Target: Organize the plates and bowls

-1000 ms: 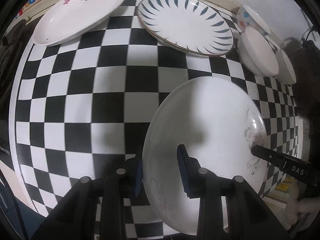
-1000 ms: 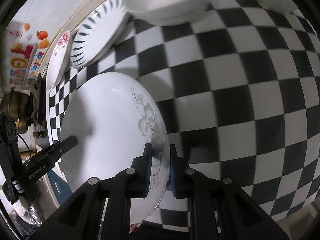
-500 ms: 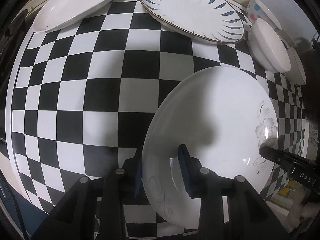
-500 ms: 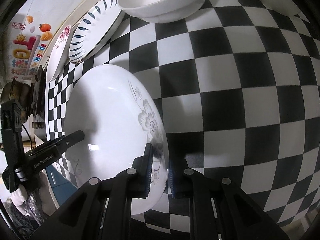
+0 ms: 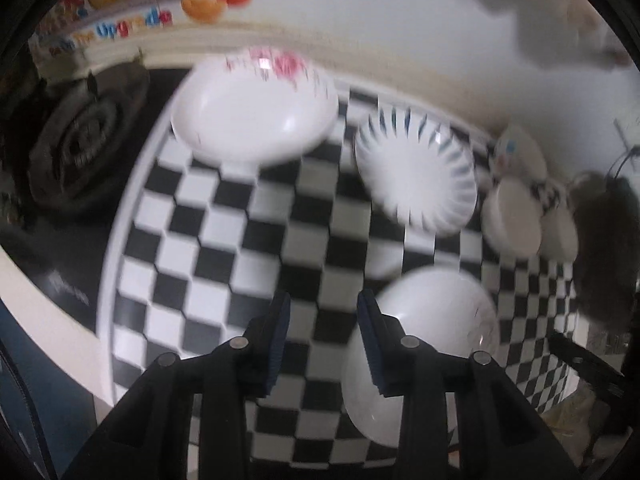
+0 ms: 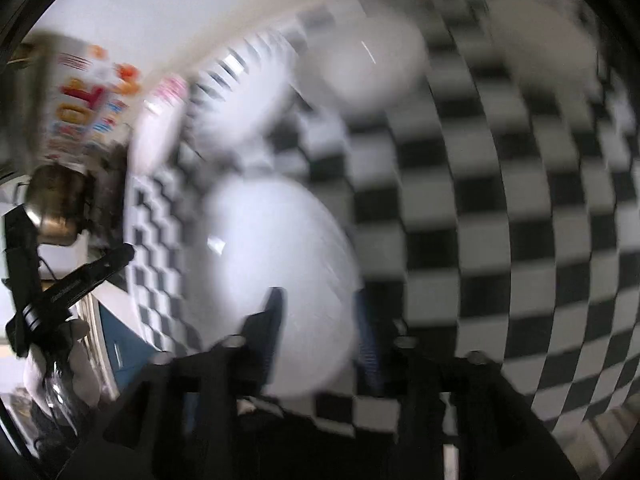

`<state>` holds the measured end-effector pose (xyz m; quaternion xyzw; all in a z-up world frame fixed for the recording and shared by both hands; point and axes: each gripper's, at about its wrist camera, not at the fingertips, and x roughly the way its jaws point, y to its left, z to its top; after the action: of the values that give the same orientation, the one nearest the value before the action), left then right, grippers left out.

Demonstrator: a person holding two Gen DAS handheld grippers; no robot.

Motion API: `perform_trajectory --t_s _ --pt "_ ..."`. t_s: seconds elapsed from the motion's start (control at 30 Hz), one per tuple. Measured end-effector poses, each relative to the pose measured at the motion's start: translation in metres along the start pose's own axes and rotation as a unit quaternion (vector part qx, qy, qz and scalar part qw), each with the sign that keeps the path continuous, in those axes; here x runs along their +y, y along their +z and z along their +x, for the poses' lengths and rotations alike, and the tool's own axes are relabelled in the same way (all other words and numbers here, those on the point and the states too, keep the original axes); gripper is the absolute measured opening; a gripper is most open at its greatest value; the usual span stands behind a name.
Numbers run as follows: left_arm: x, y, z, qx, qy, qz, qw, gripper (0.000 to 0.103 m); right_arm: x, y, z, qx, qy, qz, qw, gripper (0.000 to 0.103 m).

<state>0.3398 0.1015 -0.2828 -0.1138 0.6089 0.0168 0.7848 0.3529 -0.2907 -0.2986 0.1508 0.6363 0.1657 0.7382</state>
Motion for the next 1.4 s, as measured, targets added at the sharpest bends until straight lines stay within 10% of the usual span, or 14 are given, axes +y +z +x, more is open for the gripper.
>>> perform_trajectory --t_s 0.07,0.5,0.87,1.4 --pt "0.011 0.018 -0.008 -0.007 -0.004 -0.002 1.0000 0.035 0.028 0.012 -0.012 -0.038 0.022 -0.017 0.999 0.077" --pt "0.133 0.123 0.064 0.035 0.004 -0.144 0.9889 0.035 0.203 0.156 0.105 -0.016 0.022 -0.201 0.979 0.077" --pt "0.164 0.153 0.121 0.094 0.015 -0.165 0.9817 0.035 0.216 0.248 0.236 0.085 -0.004 -0.154 0.984 0.071" --pt "0.164 0.186 0.163 0.133 0.013 -0.158 0.9784 0.033 0.220 0.269 0.306 0.170 -0.013 -0.155 0.973 0.039"
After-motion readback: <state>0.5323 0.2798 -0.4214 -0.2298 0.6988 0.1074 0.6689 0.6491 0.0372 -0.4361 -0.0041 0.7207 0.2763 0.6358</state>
